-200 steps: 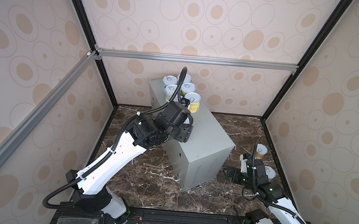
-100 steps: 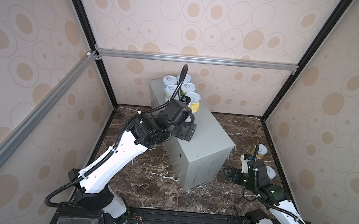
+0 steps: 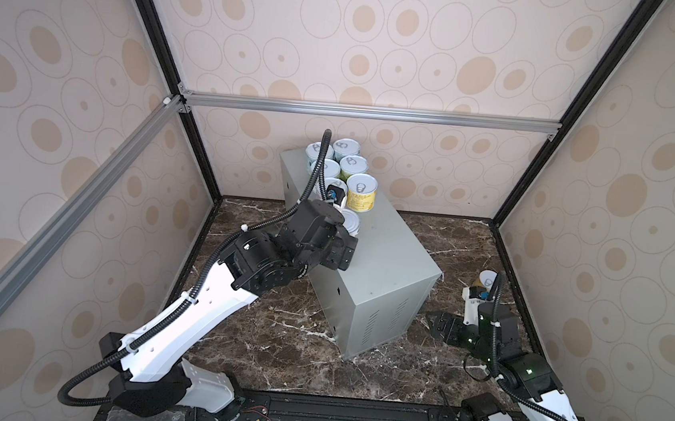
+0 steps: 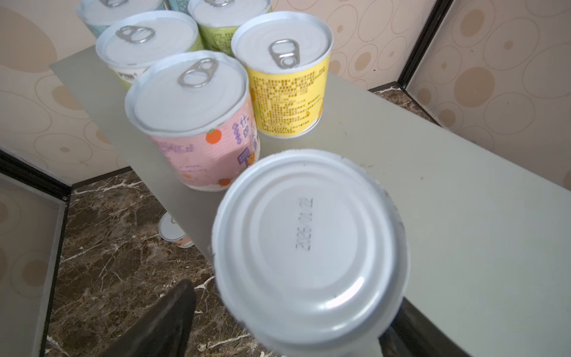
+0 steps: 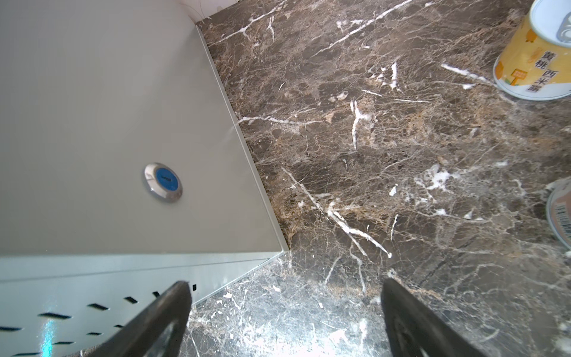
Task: Place and organize the canned foods onto the counter
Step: 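Lower the pink can onto the box top and open the left gripper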
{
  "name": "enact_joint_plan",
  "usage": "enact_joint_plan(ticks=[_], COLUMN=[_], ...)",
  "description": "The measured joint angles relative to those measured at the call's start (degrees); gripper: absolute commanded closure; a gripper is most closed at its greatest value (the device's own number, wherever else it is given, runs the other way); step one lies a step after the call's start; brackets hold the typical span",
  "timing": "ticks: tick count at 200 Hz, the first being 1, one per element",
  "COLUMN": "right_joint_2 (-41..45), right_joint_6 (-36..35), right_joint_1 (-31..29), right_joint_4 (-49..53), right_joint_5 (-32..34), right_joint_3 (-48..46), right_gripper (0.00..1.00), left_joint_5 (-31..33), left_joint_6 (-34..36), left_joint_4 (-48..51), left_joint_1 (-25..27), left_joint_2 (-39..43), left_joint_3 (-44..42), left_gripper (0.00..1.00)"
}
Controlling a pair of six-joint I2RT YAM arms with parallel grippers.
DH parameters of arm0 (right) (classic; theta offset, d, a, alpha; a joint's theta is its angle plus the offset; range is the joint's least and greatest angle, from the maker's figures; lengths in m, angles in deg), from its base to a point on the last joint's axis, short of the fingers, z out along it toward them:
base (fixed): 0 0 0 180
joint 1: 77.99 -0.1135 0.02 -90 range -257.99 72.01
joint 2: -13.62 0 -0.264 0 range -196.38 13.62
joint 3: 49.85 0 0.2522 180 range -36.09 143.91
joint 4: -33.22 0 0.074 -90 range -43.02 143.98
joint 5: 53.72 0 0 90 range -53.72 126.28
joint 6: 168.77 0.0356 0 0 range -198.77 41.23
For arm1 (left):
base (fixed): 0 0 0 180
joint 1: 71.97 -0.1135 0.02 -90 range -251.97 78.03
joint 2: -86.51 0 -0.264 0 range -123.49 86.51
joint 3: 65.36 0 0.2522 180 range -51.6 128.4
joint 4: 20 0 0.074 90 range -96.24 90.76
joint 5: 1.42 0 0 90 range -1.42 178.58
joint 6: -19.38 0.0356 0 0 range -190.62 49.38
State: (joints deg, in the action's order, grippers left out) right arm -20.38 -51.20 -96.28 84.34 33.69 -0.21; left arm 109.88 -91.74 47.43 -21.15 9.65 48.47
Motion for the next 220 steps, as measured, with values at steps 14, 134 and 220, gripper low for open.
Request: enact_joint_plan(ticks=[14,134,220], right_joint_2=[-0.57,-0.48,-1.38], right_joint_6=[-0.07,-0.50,-0.39], right_joint_1=[0.00,0.00,0.00], right_joint_4=[0.79,2.19,2.19], right_joint_5=[0.02,-0.04,-0.28], right_joint_3=[0.57,2.69,2.69], right_gripper=[0.02,0.02,0.02], left_joint_5=[0.17,6.56,7.04], left_joint_6=[-0.52,-3.69,-3.63], left_joint_4=[-1.44,-10.54,-14.97], left_joint_1=[0.00,0.07,-0.70], left_joint_2=[1.62,2.95,2.93], left_joint_3=[-2.93,-10.95,-13.31], left_gripper=[0.16,0.22,0.22])
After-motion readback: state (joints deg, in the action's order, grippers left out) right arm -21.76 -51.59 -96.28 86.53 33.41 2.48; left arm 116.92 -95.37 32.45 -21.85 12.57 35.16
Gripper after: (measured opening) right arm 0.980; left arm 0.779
